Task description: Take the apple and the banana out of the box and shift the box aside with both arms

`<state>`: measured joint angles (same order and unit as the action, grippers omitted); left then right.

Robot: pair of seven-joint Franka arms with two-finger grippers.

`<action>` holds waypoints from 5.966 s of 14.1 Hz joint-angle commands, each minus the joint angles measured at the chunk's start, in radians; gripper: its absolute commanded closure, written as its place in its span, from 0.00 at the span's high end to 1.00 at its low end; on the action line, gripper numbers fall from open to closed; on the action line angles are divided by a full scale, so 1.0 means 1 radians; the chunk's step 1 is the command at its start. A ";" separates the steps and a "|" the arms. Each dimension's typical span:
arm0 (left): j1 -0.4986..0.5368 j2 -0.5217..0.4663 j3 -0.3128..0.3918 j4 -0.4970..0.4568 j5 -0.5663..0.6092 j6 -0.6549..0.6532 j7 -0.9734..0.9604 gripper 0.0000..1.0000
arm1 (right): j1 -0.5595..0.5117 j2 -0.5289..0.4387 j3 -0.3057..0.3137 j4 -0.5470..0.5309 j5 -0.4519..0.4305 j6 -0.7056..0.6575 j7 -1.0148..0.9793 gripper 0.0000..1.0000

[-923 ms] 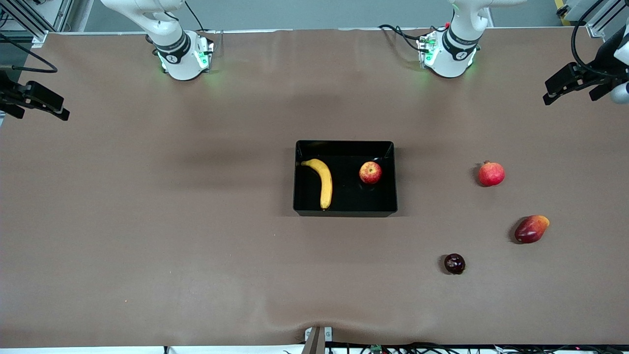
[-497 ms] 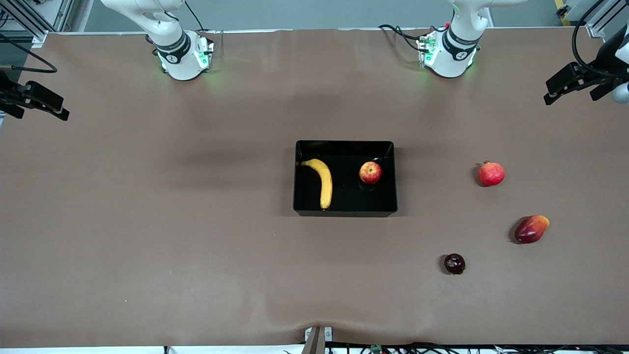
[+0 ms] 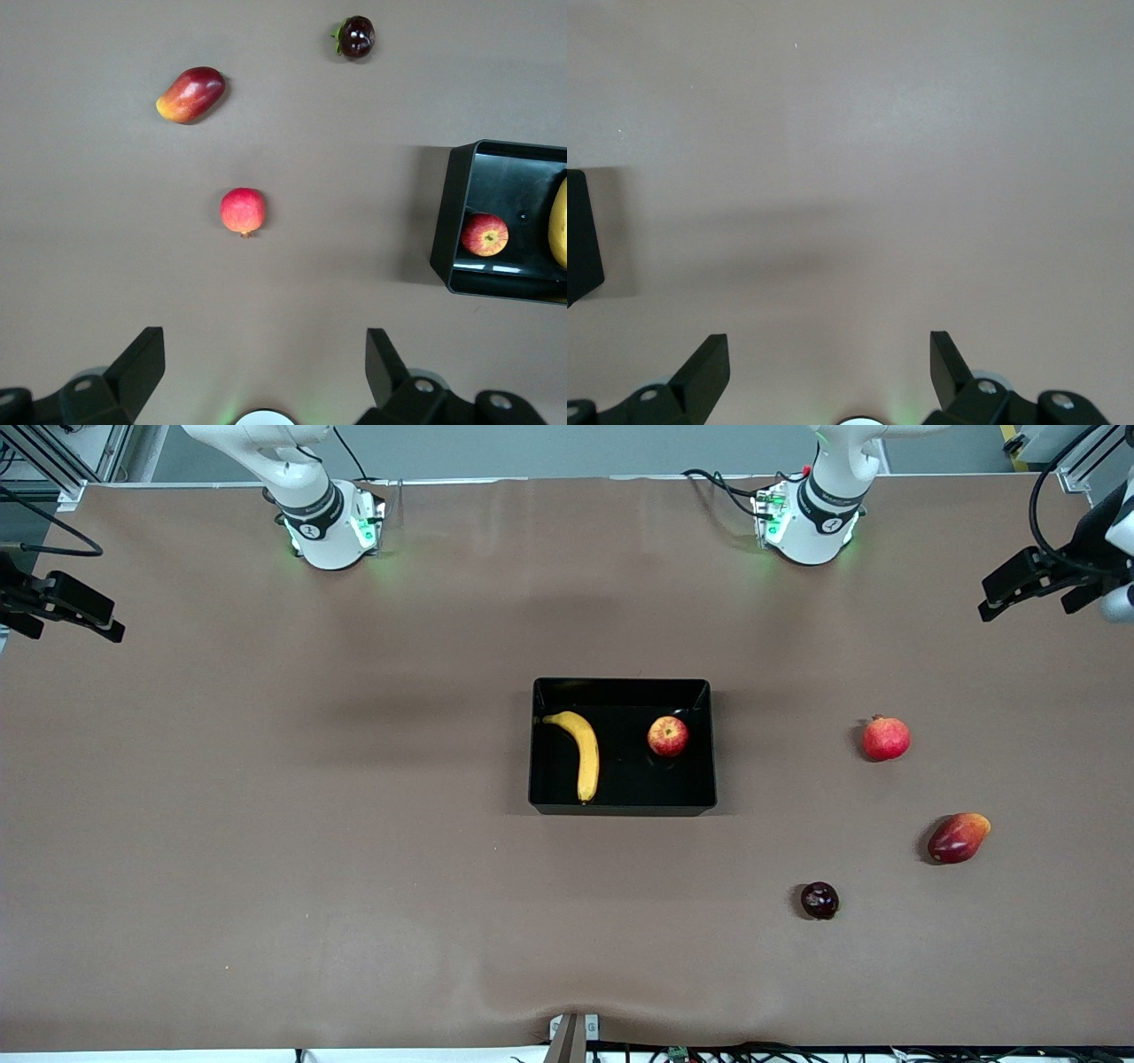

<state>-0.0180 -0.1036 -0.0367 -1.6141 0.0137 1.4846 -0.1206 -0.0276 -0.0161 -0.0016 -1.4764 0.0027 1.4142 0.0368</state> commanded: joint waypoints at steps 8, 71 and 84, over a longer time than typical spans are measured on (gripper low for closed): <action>-0.019 0.091 -0.104 0.020 -0.021 0.026 -0.092 1.00 | -0.014 0.001 0.011 0.005 -0.013 -0.003 0.011 1.00; -0.162 0.607 -0.328 0.197 0.233 0.237 -1.030 0.00 | 0.025 0.082 0.014 0.005 -0.004 0.052 0.012 1.00; 0.211 0.703 -0.321 0.102 0.249 0.281 -0.613 0.00 | 0.025 0.082 0.014 0.005 -0.006 0.052 0.012 1.00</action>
<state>0.1810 0.6054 -0.3488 -1.4735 0.2536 1.7126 -0.7455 0.0060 0.0634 0.0050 -1.4784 0.0005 1.4672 0.0367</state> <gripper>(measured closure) 0.203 0.000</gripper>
